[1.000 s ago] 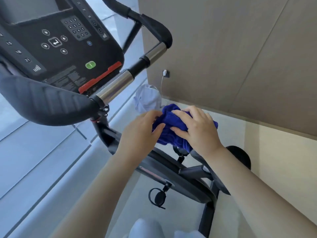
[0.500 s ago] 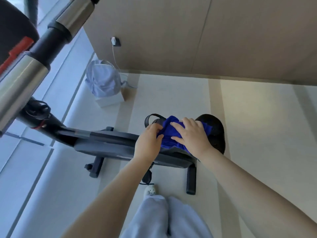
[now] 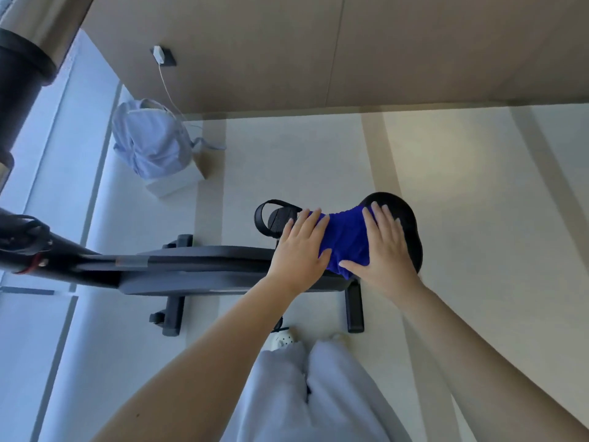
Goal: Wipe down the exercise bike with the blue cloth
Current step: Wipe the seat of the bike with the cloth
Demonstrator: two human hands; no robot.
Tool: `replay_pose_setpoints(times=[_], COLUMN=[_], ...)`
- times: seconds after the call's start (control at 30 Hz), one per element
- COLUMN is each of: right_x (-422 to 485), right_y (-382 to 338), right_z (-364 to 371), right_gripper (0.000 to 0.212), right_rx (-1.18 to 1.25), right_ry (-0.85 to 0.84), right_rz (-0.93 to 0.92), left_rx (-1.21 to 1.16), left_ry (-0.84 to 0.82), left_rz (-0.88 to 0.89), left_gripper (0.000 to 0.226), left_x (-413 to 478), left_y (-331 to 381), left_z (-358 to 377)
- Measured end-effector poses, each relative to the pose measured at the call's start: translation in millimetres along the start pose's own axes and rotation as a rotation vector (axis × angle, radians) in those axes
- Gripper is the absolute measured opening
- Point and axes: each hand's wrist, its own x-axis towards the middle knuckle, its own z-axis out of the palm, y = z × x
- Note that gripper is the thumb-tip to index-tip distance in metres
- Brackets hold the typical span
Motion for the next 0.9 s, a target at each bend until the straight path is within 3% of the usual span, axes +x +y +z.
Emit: replay_pose_setpoints(times=[0.1, 0.3, 0.5, 0.7, 0.83, 0.9], right_x=[-20.1, -14.6, 6.0, -11.4, -18.9, -23.0], right_y=[27.9, 72.6, 87.9, 101.2, 98.9, 95.4], right_z=[-10.5, -25.8, -35.3, -28.3, -27.8, -27.3], right_gripper=[0.102, 0.081, 0.101, 0.128, 0.126, 0.122], right_rx=[0.084, 0.559, 0.555, 0.592, 0.662, 0.699], right_ry=[0.038, -0.017, -0.207, -0.295, -0.300, -0.281], right_rz=[0.110, 0.453, 0.289, 0.216, 0.221, 0.228], left_rx=[0.077, 0.121, 0.075, 0.087, 0.203, 0.225], left_ry=[-0.018, -0.166, -0.237, -0.036, 0.179, 0.208], left_rz=[0.028, -0.161, -0.232, -0.245, -0.244, -0.282], left_gripper=[0.080, 0.103, 0.099, 0.099, 0.091, 0.088], left_x=[9.7, 39.2, 61.3, 43.9, 19.1, 12.8], left_y=[11.3, 24.5, 18.9, 26.3, 40.8, 48.5], left_z=[10.4, 27.3, 20.7, 33.6, 59.1, 65.6])
